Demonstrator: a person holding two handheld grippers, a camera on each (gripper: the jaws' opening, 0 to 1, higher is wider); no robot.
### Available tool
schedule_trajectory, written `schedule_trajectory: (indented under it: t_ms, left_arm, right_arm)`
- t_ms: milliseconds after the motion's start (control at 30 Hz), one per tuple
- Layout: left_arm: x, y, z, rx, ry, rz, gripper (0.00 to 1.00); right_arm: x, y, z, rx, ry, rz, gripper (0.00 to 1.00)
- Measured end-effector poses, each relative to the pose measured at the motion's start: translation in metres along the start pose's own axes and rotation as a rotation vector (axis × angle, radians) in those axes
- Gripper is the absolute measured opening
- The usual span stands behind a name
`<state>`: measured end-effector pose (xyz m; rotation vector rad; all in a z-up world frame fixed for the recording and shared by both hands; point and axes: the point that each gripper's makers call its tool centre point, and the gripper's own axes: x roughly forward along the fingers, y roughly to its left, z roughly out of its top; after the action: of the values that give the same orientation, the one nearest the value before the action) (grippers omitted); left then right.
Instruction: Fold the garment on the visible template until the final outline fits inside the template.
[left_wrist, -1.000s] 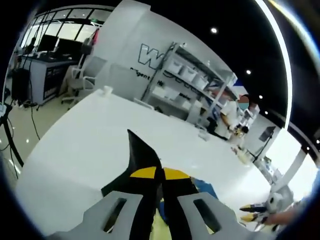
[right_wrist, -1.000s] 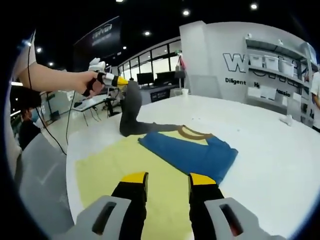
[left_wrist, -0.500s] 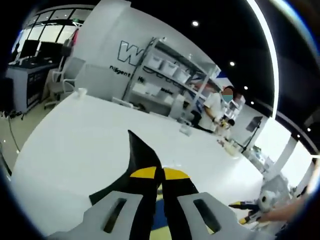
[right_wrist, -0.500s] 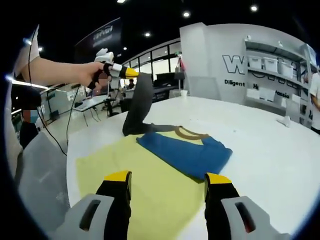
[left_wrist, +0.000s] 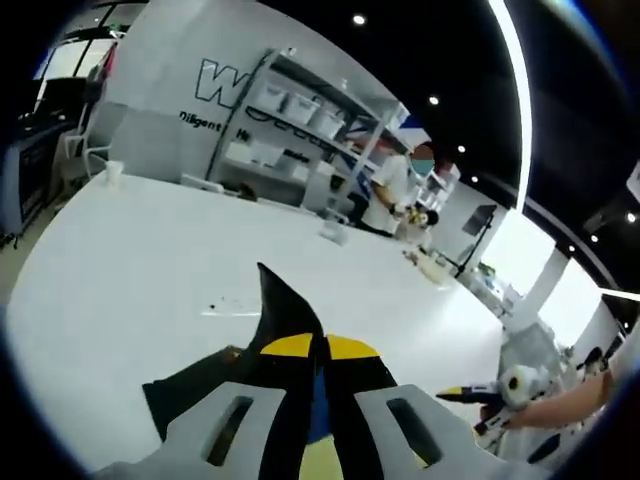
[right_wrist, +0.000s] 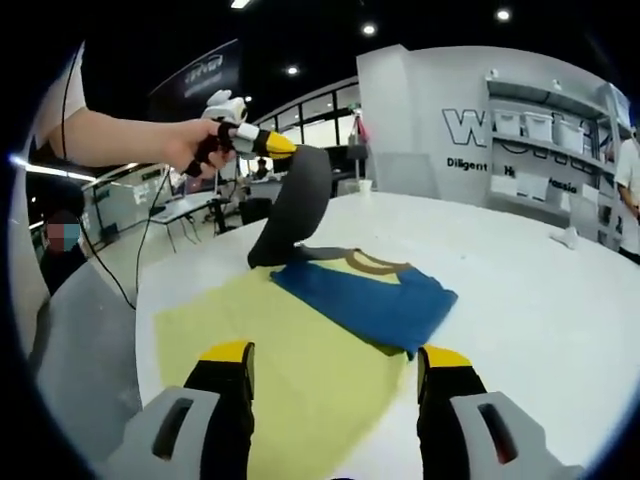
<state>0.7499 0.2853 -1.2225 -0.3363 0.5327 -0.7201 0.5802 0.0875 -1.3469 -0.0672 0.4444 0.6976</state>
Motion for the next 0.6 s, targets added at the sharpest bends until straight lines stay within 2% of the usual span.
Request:
schedule_trajectory:
  t_ms: [433, 600]
  left_arm:
    - [0.045, -0.028, -0.040, 0.001, 0.084, -0.058, 0.01]
    - [0.060, -0.035, -0.057, 0.033, 0.132, -0.069, 0.01]
  right_arm:
    - [-0.014, -0.013, -0.007, 0.019, 0.006, -0.015, 0.65]
    - [-0.014, -0.017, -0.010, 0.023, 0.009, -0.018, 0.64]
